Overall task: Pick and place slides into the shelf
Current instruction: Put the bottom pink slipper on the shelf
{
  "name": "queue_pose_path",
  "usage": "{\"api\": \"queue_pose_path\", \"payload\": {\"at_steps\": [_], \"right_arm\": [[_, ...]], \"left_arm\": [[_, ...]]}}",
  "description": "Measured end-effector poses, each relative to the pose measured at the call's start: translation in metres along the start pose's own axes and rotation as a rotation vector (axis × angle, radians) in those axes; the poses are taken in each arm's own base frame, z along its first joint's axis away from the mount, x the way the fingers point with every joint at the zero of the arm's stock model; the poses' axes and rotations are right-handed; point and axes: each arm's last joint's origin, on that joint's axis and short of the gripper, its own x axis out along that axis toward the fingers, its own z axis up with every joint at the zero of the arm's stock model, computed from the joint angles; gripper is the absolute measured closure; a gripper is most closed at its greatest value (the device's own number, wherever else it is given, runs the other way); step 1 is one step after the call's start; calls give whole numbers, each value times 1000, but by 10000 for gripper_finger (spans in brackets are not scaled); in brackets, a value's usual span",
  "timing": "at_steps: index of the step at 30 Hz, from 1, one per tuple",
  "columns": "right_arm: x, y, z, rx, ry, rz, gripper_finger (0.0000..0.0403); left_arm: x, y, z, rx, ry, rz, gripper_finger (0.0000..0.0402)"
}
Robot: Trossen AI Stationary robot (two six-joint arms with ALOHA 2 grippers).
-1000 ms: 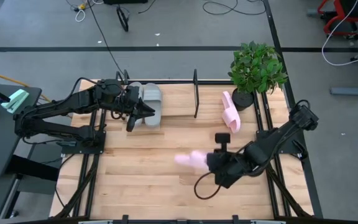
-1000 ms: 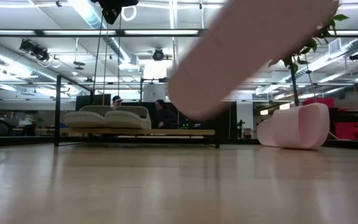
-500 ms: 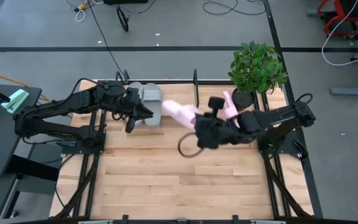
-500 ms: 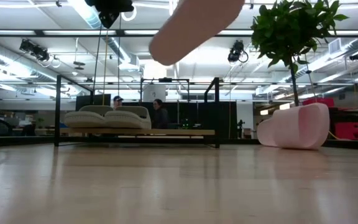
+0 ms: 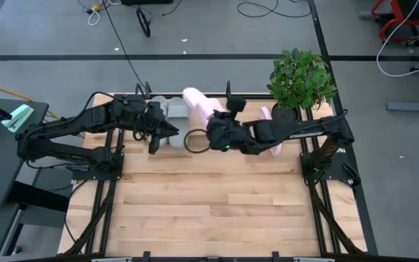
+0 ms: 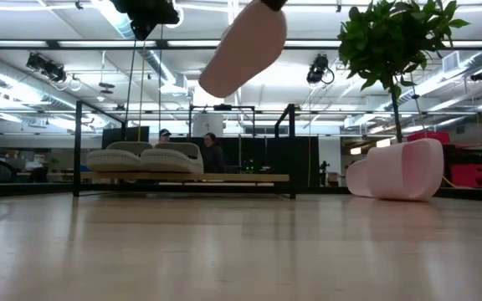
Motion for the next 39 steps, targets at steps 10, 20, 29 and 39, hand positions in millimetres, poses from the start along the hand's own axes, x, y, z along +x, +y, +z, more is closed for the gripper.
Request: {"api": "queue_pose_path", "payload": {"at_steps": [10,20,29,39], "right_arm": [[31,14,23,-170,81,-171,403],[57,-4,30,-197,193,-159,403],[87,-26,4,-133,331,-60,403],[121,-20,-11,-118,422,3,403]], "left_arm": [[0,0,-6,-16,58,7,342],[-13,-2,-12,-29,98,13,358],[-33,-1,-14,-27,73,172,361],[-37,-2,-17,-25,86,189,361]]}}
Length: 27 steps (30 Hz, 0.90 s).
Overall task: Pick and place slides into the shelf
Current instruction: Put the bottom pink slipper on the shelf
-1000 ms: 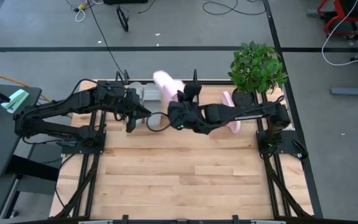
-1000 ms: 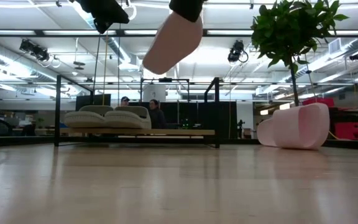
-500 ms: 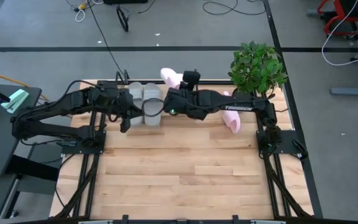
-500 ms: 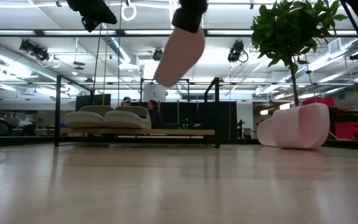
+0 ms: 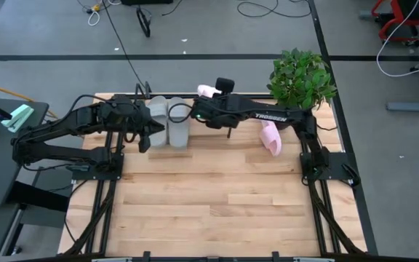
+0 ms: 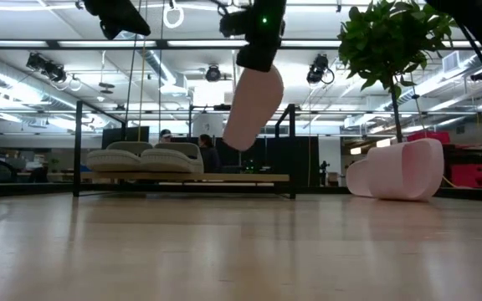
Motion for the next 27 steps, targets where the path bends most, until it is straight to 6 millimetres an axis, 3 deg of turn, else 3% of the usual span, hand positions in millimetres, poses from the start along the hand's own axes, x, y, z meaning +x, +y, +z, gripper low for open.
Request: {"api": "queue_pose_path", "payload": {"at_steps": [16,27], "right_arm": [[35,36,2,-117,109,34,403],[38,46,1,-163,139,-25,403]], "left_arm": [[0,0,-2,6,17,1,360],[0,0,-2,13,17,1,376]]}}
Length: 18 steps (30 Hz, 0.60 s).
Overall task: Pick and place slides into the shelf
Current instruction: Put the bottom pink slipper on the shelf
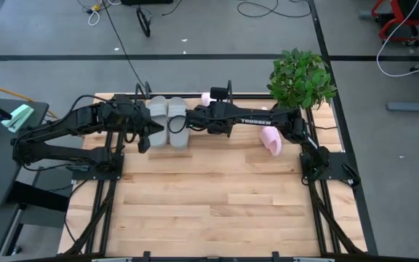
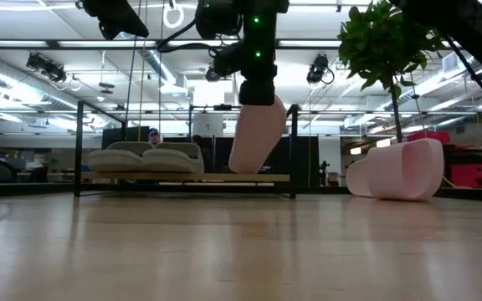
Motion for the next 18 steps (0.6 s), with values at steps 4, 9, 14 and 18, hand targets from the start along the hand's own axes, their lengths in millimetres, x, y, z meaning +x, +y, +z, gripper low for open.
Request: {"api": "queue_pose_path", "payload": {"at_steps": [4,9,14,18], "right_arm": [[-3,2,0,-10,-1,-10,403],[-7,4,-1,-26,1,-38,403],[-5,4,-4,4,24,-30,403],[-4,3,-5,45,33,-11,403]], "left_arm": [[0,0,0,17,0,0,372],[0,0,0,21,0,0,364],[0,0,0,21,-1,0,365],[0,0,0,21,0,0,372]]}}
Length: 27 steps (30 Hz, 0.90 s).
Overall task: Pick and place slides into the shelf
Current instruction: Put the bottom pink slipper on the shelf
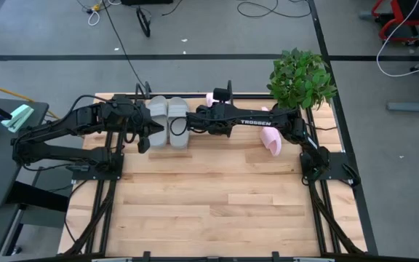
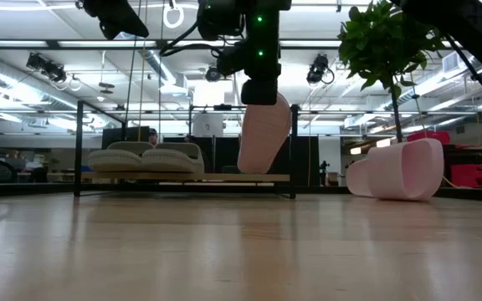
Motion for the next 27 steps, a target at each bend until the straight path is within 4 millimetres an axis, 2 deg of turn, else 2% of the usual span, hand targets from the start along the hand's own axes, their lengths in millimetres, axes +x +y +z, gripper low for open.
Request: {"api": "queue_pose_path", "payload": {"at_steps": [7,19,27], "right_arm": [[2,-1,-2,42,20,15,403],[2,-1,-3,161,22,13,403],[2,-2,-3,204,17,-42,403]], "left_arm": [[0,0,0,3,2,0,378],[0,0,-3,23,27,0,363],[0,0,-3,36,31,0,374]]}}
